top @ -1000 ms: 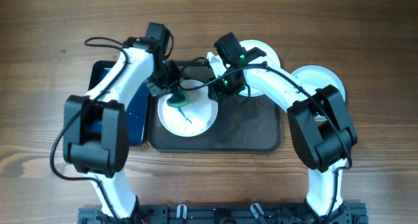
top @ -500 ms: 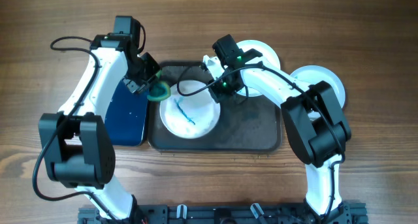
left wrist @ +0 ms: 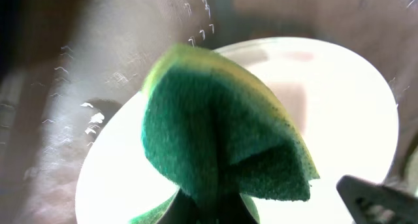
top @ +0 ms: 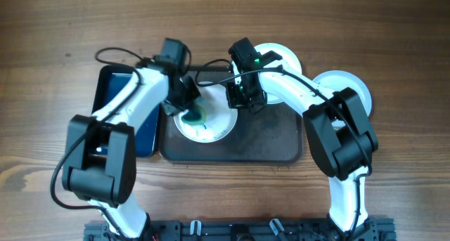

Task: Clean dirty plates on tray and stack at the side
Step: 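Scrub the second plate with the sponge held in the left gripper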

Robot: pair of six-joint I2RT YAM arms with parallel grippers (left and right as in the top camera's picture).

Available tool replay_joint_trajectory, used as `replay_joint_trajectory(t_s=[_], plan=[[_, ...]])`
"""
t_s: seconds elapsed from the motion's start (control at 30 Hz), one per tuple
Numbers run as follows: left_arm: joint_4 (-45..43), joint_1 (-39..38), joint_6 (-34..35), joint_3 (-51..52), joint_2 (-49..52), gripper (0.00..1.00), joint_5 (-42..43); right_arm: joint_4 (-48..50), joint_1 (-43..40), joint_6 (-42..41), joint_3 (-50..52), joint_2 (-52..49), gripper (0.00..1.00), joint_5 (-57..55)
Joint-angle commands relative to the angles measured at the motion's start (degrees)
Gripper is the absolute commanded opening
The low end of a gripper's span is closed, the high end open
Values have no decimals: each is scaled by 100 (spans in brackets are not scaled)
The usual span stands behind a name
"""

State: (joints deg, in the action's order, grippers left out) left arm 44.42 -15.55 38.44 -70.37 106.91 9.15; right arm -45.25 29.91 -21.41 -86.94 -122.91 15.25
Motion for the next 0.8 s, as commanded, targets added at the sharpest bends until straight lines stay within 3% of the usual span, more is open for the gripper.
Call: replay_joint_trajectory(t_s=[0.0, 0.07, 0.27, 0.33, 0.4, 0.47, 0.53, 0.77], plan=[[-621, -286, -74, 654, -94, 4, -219, -26, -9, -101, 15, -170, 4, -321], [-1012, -372, -201, 1003, -94, 4, -216, -33, -9, -98, 15, -170, 4, -328], [-1585, -385, -1740, 1294, -83, 4, -155, -175, -9, -66, 26, -170, 4, -343], [-1622, -385, -2378, 1294, -85, 4, 407, -175, -9, -55, 26, -170, 4, -343], [-1530, -398, -2879, 1294, -85, 4, 1508, -173, -9, 39, 26, -170, 4, -343], [-1405, -422, -2896, 1294, -85, 4, 2092, -173, -9, 42, 26, -170, 4, -345], [-1355, -407, -2492, 1294, -85, 4, 1816, -173, -9, 39, 26, -170, 4, -341], [-1401, -177, 868, 1294, -85, 4, -2116, -164, -9, 155, 42, -247, 4, -361]])
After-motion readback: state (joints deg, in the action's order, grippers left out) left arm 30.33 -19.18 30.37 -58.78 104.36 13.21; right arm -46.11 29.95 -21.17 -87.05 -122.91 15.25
